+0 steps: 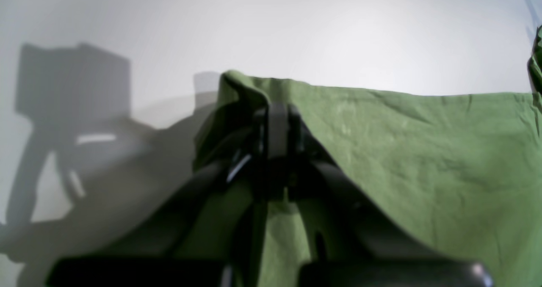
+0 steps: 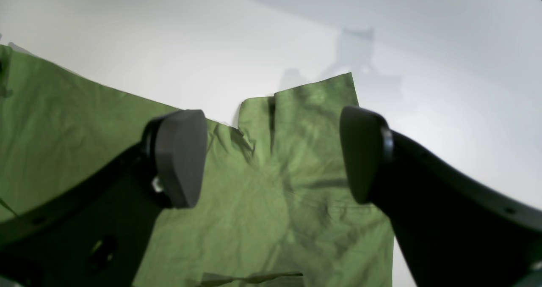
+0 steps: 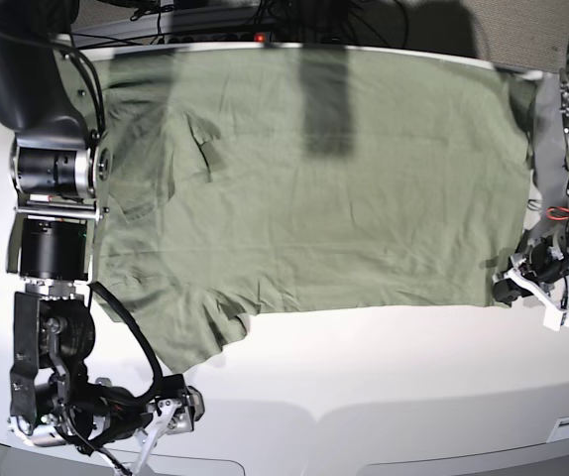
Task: Fold the T-shirt properly
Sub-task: 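Lower the right gripper onto the other hem corner and pinch it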
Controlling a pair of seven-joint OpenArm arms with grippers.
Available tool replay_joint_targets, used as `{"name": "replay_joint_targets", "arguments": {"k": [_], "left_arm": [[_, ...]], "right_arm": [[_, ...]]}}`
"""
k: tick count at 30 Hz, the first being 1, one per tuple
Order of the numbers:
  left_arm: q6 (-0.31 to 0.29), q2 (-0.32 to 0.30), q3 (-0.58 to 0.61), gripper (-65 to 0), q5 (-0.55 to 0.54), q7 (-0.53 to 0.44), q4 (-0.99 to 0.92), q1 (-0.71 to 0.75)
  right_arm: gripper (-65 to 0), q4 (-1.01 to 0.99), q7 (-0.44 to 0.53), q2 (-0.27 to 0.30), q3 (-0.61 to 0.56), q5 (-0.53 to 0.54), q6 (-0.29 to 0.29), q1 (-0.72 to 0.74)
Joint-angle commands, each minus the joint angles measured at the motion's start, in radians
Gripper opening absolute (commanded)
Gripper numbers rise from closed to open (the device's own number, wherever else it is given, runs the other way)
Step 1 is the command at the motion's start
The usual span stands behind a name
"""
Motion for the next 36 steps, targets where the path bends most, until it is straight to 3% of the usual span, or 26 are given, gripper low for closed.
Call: {"name": "replay_joint_targets", "arguments": {"k": [1,4,6,11,14,17,23,31,36], "left_arm": [[-0.010,-0.015,-0.002,-65.0,-0.014,-0.027,0.012,-0.028],[-0.010,-0.015,-0.002,-65.0,-0.014,-0.031,0.012,-0.028],[-0.010,-0.015,-0.002,-65.0,-0.014,-0.031,0.012,-0.028],[-0.010,-0.015,-0.002,-65.0,-0.014,-0.030,0.012,-0.028],[-0.010,-0.015,-0.002,-65.0,-0.007,-0.026,0.012,-0.028],[-0.010,-0.015,-0.002,-65.0,0.016,-0.027,0.013,-0.029],[-0.010,-0.015,-0.002,-65.0,0.015,-0.026,0.013,-0.029],[-0.010,-0.015,-0.002,-65.0,0.012,-0.028,0.013,-0.029],[-0.010,-0.015,-0.002,-65.0,0.011,-0.030,0.013,-0.029]], "right_arm": [[-17.5,0.015,0.021,0.006,0.003,0.008,0.002,0.041],[-17.5,0.015,0.021,0.006,0.003,-0.014,0.003,0.040],[-17.5,0.015,0.028,0.007,0.003,-0.087,0.002,0.038],[-17.5,-0.039,0.128,0.037,0.017,-0.234,-0.076,0.016],[-17.5,-0.150,0.209,0.056,0.062,-0.279,-0.079,0.017],[-17.5,-0.261,0.280,0.064,0.130,-0.282,-0.079,0.019],[-17.5,-0.405,0.317,0.073,0.260,-0.287,-0.077,0.019],[-17.5,-0.482,0.306,0.167,0.264,-0.307,-0.077,-0.004],[-17.5,-0.529,0.306,0.195,0.264,-0.266,-0.074,-0.028]]}}
